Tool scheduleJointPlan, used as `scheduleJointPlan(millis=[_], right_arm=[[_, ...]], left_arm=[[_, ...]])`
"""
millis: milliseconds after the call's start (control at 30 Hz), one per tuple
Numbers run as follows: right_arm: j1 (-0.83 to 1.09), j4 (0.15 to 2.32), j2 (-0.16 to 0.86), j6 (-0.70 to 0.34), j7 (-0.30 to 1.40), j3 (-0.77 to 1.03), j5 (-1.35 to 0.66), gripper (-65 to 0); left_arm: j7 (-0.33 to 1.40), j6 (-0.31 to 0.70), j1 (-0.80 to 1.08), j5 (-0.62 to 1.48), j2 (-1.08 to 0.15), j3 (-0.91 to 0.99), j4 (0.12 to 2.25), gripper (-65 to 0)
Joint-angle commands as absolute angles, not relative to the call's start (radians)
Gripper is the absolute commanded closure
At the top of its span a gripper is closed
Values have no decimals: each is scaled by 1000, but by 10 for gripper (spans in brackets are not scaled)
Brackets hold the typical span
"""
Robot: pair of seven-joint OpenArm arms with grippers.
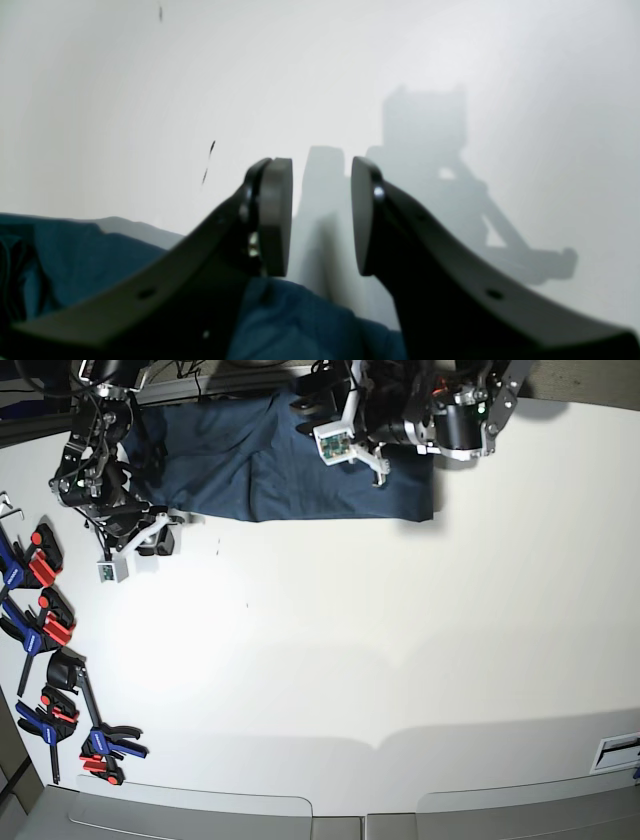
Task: Fold the T-shirt properly
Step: 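Move the right gripper to the shirt's other end and grasp it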
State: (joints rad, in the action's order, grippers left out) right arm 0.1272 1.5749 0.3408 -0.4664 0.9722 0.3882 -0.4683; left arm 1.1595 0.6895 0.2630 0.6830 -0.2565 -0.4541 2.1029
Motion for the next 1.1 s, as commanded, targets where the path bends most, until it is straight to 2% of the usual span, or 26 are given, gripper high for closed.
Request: scheduleJointPlan(millis=[0, 200, 333, 467, 733, 867, 900, 1067], right_arm=[[114, 1593, 357, -467, 950, 393, -482, -182], [113, 1593, 357, -467, 950, 393, -482, -182], [113, 1593, 357, -467, 949, 393, -482, -182], [113, 1593, 357, -467, 949, 393, -482, -182], [114, 1593, 358, -467, 967, 393, -473, -182], [114, 1593, 370, -467, 1038, 401, -327, -182], [114, 1593, 374, -467, 1044, 411, -292, -189], [114, 1593, 422, -466, 1058, 525, -257, -329]], left_arm=[[1131, 698, 261, 691, -255, -446, 2122, -157], [982, 692, 260, 519, -256, -359, 2120, -157], [902, 673, 259, 477, -255, -285, 2120, -164], [885, 672, 246, 478, -256, -254, 2116, -233], [836, 655, 182, 479, -255, -257, 1954, -237], [844, 654, 146, 479, -257, -255, 1863, -237], [842, 654, 144, 479, -259, -255, 1849, -237], [843, 655, 147, 479, -258, -255, 1832, -237]])
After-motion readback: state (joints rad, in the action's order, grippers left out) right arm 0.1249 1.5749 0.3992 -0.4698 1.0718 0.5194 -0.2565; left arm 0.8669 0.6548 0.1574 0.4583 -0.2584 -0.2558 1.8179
